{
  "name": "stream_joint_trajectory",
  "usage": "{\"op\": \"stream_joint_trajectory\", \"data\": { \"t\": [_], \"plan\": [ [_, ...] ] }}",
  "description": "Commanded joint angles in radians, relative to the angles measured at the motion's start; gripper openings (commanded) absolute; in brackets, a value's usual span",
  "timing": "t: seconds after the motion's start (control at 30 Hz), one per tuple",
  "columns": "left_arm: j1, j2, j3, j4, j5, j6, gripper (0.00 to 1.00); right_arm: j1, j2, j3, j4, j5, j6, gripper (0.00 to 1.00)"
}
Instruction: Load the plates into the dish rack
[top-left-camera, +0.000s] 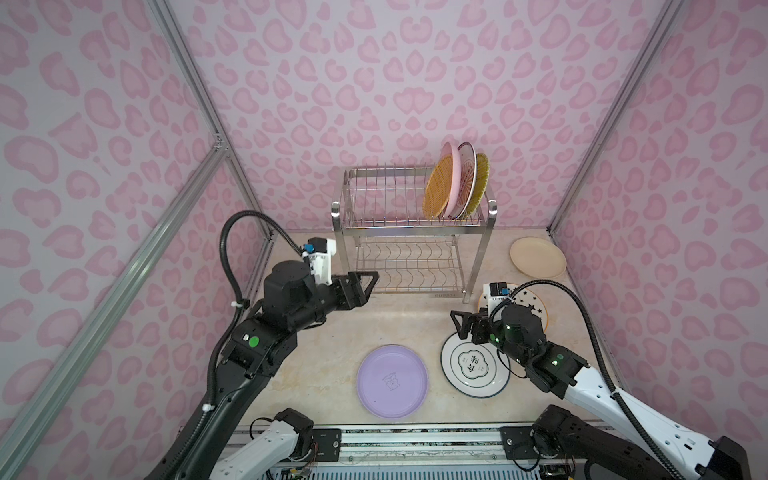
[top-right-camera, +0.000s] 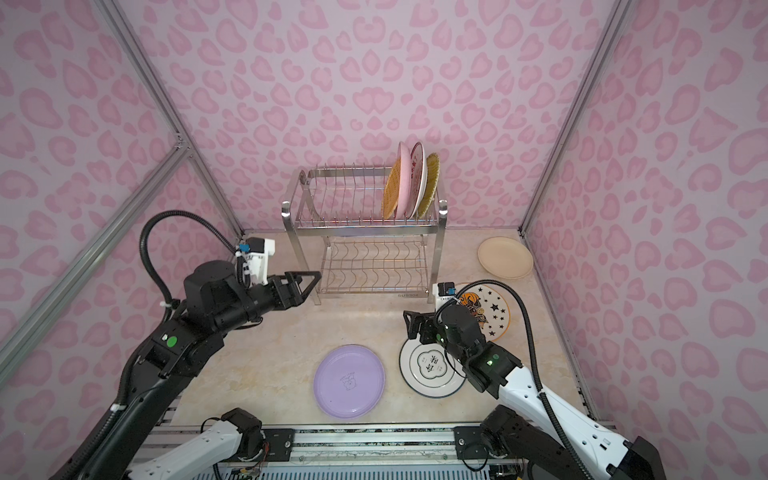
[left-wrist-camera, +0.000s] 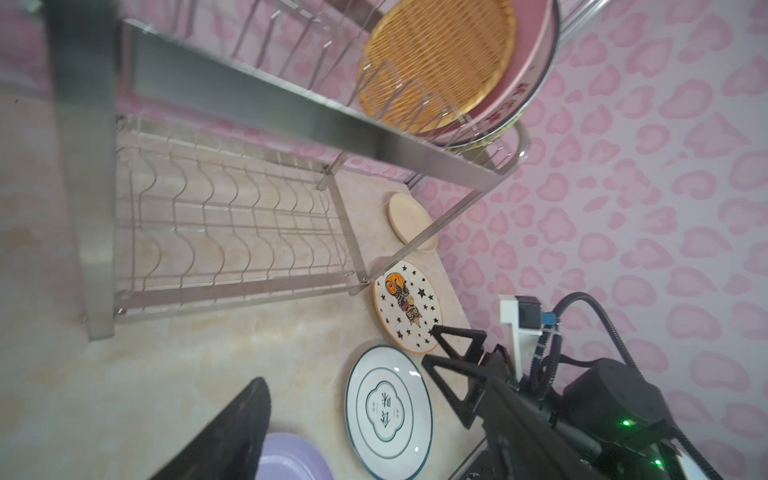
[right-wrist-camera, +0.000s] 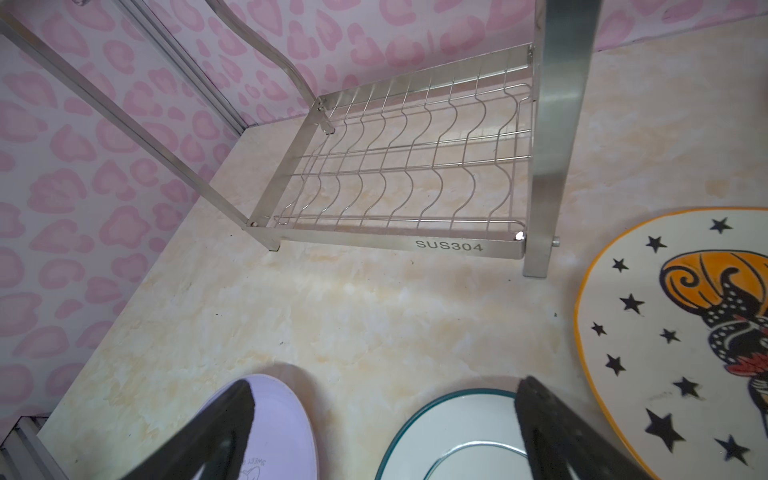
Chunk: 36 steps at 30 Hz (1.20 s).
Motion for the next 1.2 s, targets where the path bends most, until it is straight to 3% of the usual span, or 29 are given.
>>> {"op": "stream_joint_trajectory", "data": {
  "t": [0.0, 0.2, 0.43, 0.73, 0.97, 1.17],
  "plan": [
    [-0.063, 0.156, 0.213, -0.046, -0.117, 0.161, 0.78, 0.0, 0.011, 0.011, 0.038, -0.028, 0.014, 0.97],
    [-0.127, 0.431, 0.463, 0.012, -0.303, 0.41, 0.74, -0.009, 0.011, 0.003, 0.031, -0.04, 0.02, 0.97],
    [-0.157, 0.611, 0.597, 0.123, -0.265, 0.627, 0.7, -0.03, 0.006, -0.01, 0.024, -0.069, 0.022, 0.97],
    [-0.164, 0.808, 0.827, 0.052, -0.261, 0.696, 0.65, -0.072, -0.002, -0.041, 0.032, -0.105, 0.042, 0.97],
    [-0.182, 0.868, 0.879, 0.034, -0.248, 0.723, 0.63, -0.112, -0.02, -0.047, 0.019, -0.128, 0.035, 0.97],
    [-0.201, 0.919, 0.919, 0.014, -0.338, 0.75, 0.6, -0.136, -0.034, -0.059, 0.019, -0.146, 0.043, 0.97]
  ]
}}
